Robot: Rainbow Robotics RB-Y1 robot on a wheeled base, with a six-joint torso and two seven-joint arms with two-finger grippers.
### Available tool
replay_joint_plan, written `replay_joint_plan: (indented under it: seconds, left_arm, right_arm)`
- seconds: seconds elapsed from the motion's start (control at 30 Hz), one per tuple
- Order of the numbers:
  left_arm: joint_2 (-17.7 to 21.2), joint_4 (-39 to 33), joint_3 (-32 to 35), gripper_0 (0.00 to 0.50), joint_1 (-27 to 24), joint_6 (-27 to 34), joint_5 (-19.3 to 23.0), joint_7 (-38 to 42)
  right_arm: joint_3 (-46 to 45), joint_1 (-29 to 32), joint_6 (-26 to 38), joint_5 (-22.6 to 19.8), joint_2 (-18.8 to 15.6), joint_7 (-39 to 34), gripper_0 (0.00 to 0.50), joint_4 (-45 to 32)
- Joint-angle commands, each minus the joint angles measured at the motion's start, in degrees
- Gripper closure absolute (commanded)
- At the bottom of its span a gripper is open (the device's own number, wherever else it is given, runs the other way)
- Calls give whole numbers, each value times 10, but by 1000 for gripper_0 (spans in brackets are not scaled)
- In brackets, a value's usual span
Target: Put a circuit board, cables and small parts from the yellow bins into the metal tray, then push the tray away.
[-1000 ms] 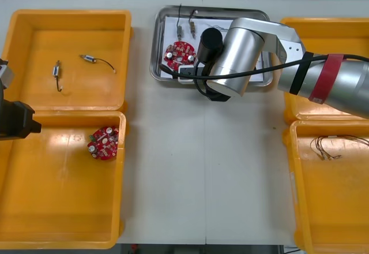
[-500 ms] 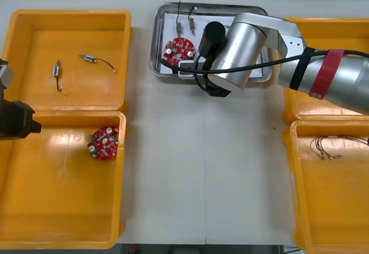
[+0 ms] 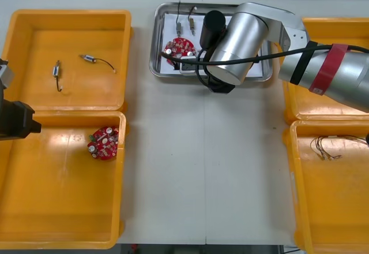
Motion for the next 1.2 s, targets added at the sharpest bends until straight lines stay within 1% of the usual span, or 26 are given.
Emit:
replay_joint_plan:
  seconds: [0.03, 0.2, 0.27, 0.4, 0.53, 0.7, 0.9, 0.97, 1.07, 1.13, 1.2]
  left_arm:
    - [25, -17, 17, 0, -11, 4, 4, -45]
    - [25, -17, 17, 0, -11, 4, 4, -45]
    - [25, -17, 17, 0, -11, 4, 4, -45]
    - [25, -17, 17, 0, -11, 4, 4, -45]
    - [25, -17, 17, 0, -11, 4, 4, -45]
    - [25, -17, 17, 0, -11, 4, 4, -45]
    - [25, -17, 17, 0, -11, 4, 4, -45]
    - [25, -17, 17, 0, -11, 4, 4, -45]
    - [25, -17, 17, 0, -11, 4, 4, -45]
    - [25, -17, 17, 0, -11, 4, 4, -45]
    - [25, -17, 17, 0, -11, 4, 4, -45]
  right_arm:
    - [-43, -22, 41, -5, 8, 13, 0, -45]
    - [-61, -16, 102, -6, 8, 6, 0, -92]
    - [-80, -2, 133, -11, 7, 1, 0, -119]
    - [-117, 20, 175, -26, 8, -6, 0, -153]
    - [-168, 61, 231, -24, 7, -15, 0, -204]
    - [-224, 104, 300, -23, 2, -62, 0, -268]
    - [-284, 155, 402, -27, -24, -136, 0, -362]
    - [-304, 165, 415, -32, -31, -163, 0, -384]
    - [-339, 187, 415, -42, -41, -206, 0, -418]
    - [-363, 202, 415, -53, -49, -228, 0, -435]
    - [-395, 225, 415, -69, -64, -257, 0, -461]
